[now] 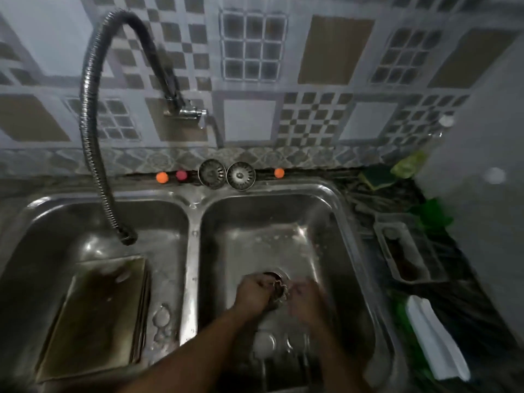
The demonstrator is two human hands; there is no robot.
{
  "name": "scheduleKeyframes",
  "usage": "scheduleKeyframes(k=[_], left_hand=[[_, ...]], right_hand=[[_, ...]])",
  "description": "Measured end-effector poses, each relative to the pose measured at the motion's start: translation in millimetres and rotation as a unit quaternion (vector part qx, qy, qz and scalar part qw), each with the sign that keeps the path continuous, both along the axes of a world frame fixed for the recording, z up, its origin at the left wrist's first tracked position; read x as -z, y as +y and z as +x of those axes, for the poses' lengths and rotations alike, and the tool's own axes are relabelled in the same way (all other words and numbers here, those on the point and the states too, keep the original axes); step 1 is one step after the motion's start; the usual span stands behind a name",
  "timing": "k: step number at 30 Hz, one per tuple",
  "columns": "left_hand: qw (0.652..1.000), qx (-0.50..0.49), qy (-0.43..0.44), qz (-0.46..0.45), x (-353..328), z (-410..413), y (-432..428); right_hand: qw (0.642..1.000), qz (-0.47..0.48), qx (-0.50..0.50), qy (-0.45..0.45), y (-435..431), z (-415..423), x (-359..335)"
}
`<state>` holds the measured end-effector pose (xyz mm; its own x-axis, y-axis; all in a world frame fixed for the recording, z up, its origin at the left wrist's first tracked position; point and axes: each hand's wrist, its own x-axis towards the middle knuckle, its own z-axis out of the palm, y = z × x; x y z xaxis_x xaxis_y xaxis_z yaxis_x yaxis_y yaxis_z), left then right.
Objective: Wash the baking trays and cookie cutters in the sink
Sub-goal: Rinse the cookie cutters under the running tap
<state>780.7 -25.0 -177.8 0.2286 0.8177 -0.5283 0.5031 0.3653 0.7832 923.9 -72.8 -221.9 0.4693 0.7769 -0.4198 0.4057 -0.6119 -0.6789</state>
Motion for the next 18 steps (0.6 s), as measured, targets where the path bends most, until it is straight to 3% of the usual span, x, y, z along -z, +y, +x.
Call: scheduleKeyframes(k=[4,9,14,18], left_hand=[[0.995,0.027,0.086,-0.04,22,-14,0],[0.976,0.101,0.18,-0.07,39,-29,-2],[0.964,0.172,0.2,-0.02,40,-26,-3],[0.98,0.121,0.151,0.043,13,-31,5]], right_hand=[[0.993,-0.079,-0.073,0.038,9,-30,14],[0.982,-0.093,-0.145,0.078,11,-52,29],[0.979,-0.089,-0.16,0.09,9,-55,42],[0.988,-0.047,-0.104,0.1,19,-54,33]])
